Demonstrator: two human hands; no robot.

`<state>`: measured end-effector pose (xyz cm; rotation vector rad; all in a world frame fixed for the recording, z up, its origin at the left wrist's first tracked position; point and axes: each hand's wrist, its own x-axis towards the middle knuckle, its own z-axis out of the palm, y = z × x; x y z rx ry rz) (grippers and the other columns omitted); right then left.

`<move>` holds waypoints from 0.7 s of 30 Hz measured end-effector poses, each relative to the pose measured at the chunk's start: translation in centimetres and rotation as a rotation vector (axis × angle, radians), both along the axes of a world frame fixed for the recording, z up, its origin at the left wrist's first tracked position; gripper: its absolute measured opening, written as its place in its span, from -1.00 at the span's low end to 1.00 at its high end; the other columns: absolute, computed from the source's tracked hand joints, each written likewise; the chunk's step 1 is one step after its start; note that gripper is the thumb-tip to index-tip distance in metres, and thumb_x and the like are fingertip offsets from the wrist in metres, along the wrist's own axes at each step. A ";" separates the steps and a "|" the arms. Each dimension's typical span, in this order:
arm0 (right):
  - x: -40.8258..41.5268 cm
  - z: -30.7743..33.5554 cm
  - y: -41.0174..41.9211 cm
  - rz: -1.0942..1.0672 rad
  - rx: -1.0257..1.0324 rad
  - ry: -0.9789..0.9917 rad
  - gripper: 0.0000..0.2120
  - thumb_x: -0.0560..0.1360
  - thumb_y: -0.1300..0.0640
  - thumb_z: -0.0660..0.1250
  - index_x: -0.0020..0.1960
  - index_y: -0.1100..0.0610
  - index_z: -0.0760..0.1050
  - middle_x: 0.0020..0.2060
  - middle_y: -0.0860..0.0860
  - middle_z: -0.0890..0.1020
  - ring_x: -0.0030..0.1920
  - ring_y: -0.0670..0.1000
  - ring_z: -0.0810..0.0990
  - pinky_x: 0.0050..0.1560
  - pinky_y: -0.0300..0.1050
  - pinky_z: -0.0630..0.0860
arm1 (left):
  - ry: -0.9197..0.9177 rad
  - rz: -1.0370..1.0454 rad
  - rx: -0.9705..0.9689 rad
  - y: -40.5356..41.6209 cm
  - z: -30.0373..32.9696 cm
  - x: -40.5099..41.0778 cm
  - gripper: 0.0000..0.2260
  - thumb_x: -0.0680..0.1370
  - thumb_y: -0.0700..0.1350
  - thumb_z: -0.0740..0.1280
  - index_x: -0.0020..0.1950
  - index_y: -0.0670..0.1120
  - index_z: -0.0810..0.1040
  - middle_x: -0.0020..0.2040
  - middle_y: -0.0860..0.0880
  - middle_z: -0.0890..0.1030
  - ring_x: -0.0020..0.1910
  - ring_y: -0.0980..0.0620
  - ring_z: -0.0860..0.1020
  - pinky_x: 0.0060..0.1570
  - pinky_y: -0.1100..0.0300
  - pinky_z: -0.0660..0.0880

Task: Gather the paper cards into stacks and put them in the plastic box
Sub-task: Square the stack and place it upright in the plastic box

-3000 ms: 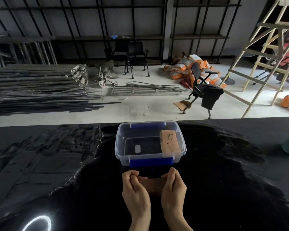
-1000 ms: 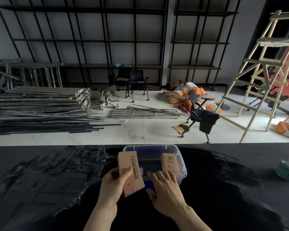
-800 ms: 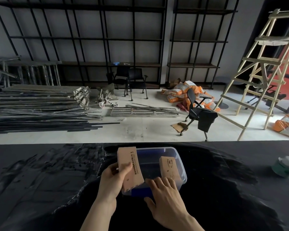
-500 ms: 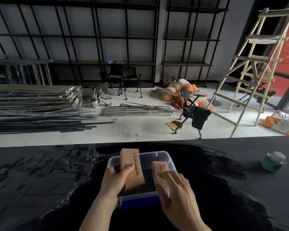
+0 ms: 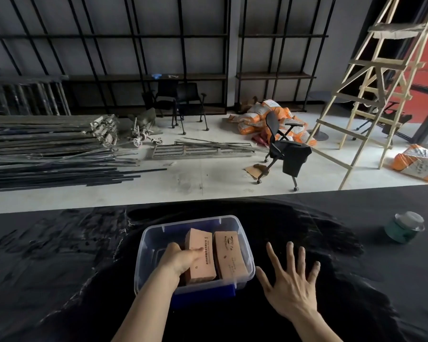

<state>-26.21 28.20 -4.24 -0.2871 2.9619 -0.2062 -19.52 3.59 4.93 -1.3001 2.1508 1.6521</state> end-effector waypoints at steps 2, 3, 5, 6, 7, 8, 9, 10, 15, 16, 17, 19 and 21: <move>0.0 -0.5 0.0 0.002 0.009 0.023 0.01 0.25 -0.58 -0.57 0.65 -0.28 -0.26 0.70 0.13 -0.19 0.67 0.24 -0.31 0.60 0.47 -0.25 | -0.031 -0.026 -0.012 0.2 0.1 -0.4 -0.32 0.56 -0.05 0.47 0.55 -0.22 0.22 0.30 -0.21 0.58 0.17 -0.14 0.54 0.13 -0.01 0.46; 0.0 -0.6 0.0 0.003 0.006 0.034 -0.01 0.27 -0.58 -0.56 0.65 -0.27 -0.25 0.70 0.13 -0.18 0.67 0.24 -0.30 0.60 0.47 -0.24 | -0.049 -0.036 -0.010 0.3 0.1 -0.6 -0.29 0.56 -0.05 0.47 0.57 -0.21 0.18 0.36 -0.22 0.55 0.27 -0.18 0.53 0.18 -0.03 0.44; -0.1 -0.8 0.1 0.001 0.004 0.046 -0.04 0.31 -0.58 -0.52 0.65 -0.28 -0.24 0.71 0.13 -0.17 0.67 0.24 -0.30 0.60 0.47 -0.23 | -0.076 -0.059 -0.002 0.3 -0.3 -1.0 -0.23 0.55 -0.04 0.47 0.61 -0.18 0.12 0.45 -0.21 0.48 0.44 -0.21 0.44 0.32 -0.08 0.41; -0.1 -0.9 0.0 -0.001 0.006 0.044 -0.05 0.32 -0.58 -0.50 0.65 -0.28 -0.24 0.71 0.13 -0.17 0.67 0.24 -0.30 0.60 0.47 -0.23 | -0.084 -0.072 -0.001 0.4 -0.4 -1.1 -0.21 0.55 -0.02 0.47 0.63 -0.16 0.10 0.48 -0.20 0.46 0.47 -0.21 0.41 0.36 -0.10 0.39; -0.1 -0.9 0.0 -0.003 0.006 0.040 -0.06 0.33 -0.58 -0.49 0.65 -0.28 -0.23 0.71 0.12 -0.17 0.67 0.23 -0.30 0.61 0.46 -0.24 | -0.092 -0.091 -0.018 0.4 -0.5 -1.2 -0.20 0.54 0.01 0.48 0.63 -0.15 0.10 0.50 -0.20 0.43 0.49 -0.21 0.40 0.38 -0.11 0.39; -0.1 -1.0 -0.1 -0.005 0.003 0.038 -0.06 0.33 -0.59 -0.49 0.65 -0.28 -0.23 0.71 0.11 -0.17 0.67 0.23 -0.31 0.61 0.46 -0.24 | -0.113 -0.131 -0.066 0.4 -0.7 -1.4 -0.19 0.53 0.06 0.47 0.63 -0.14 0.12 0.52 -0.19 0.42 0.49 -0.20 0.40 0.38 -0.10 0.40; -0.1 -1.0 -0.1 -0.006 0.000 0.039 -0.05 0.33 -0.59 -0.49 0.66 -0.28 -0.22 0.71 0.11 -0.17 0.67 0.23 -0.31 0.61 0.46 -0.25 | -0.145 -0.183 -0.138 0.4 -0.8 -1.4 -0.19 0.52 0.13 0.47 0.62 -0.14 0.17 0.52 -0.17 0.42 0.48 -0.19 0.42 0.35 -0.07 0.43; -0.1 -0.9 -0.1 -0.007 0.000 0.043 -0.05 0.32 -0.59 -0.51 0.66 -0.28 -0.22 0.71 0.11 -0.16 0.67 0.22 -0.31 0.61 0.46 -0.25 | -0.183 -0.231 -0.213 0.3 -0.8 -1.5 -0.21 0.51 0.19 0.45 0.60 -0.13 0.23 0.51 -0.16 0.44 0.46 -0.17 0.45 0.29 -0.03 0.47; 0.0 -0.8 -0.1 -0.006 -0.001 0.039 -0.03 0.31 -0.58 -0.53 0.66 -0.27 -0.21 0.71 0.11 -0.15 0.67 0.23 -0.30 0.61 0.46 -0.24 | -0.204 -0.365 -0.367 0.5 -0.4 -1.9 -0.50 0.55 0.24 0.36 0.34 -0.09 0.56 0.10 -0.06 0.65 0.12 -0.06 0.64 0.00 0.16 0.51; 0.0 -0.8 -0.1 -0.005 0.002 0.035 -0.03 0.31 -0.58 -0.53 0.66 -0.27 -0.22 0.71 0.11 -0.16 0.67 0.23 -0.30 0.61 0.46 -0.24 | -0.195 -0.365 -0.389 0.7 -0.3 -1.7 -0.53 0.56 0.23 0.35 0.30 -0.08 0.57 0.08 -0.04 0.64 0.11 -0.06 0.64 -0.02 0.17 0.50; -0.1 -0.8 -0.1 -0.006 0.003 0.032 -0.04 0.31 -0.58 -0.52 0.66 -0.28 -0.23 0.71 0.11 -0.17 0.67 0.22 -0.31 0.61 0.46 -0.24 | -0.185 -0.359 -0.416 0.8 -0.4 -1.5 -0.55 0.57 0.22 0.34 0.28 -0.07 0.57 0.12 -0.02 0.65 0.12 -0.06 0.64 -0.02 0.16 0.50; -0.1 -0.8 0.0 -0.005 0.007 0.029 -0.05 0.32 -0.58 -0.52 0.66 -0.28 -0.23 0.71 0.10 -0.17 0.67 0.22 -0.30 0.61 0.46 -0.24 | -0.170 -0.348 -0.444 0.9 -0.9 -1.4 -0.59 0.56 0.21 0.37 0.25 -0.07 0.58 0.18 0.00 0.69 0.07 -0.04 0.65 0.02 0.12 0.57; 0.0 -0.8 -0.1 -0.002 0.007 0.035 -0.04 0.31 -0.58 -0.53 0.66 -0.28 -0.22 0.71 0.10 -0.17 0.68 0.22 -0.30 0.61 0.46 -0.24 | -0.151 -0.350 -0.444 0.8 -1.4 -1.4 -0.64 0.55 0.17 0.40 0.22 -0.04 0.62 0.15 -0.01 0.72 0.07 -0.03 0.67 0.05 0.09 0.61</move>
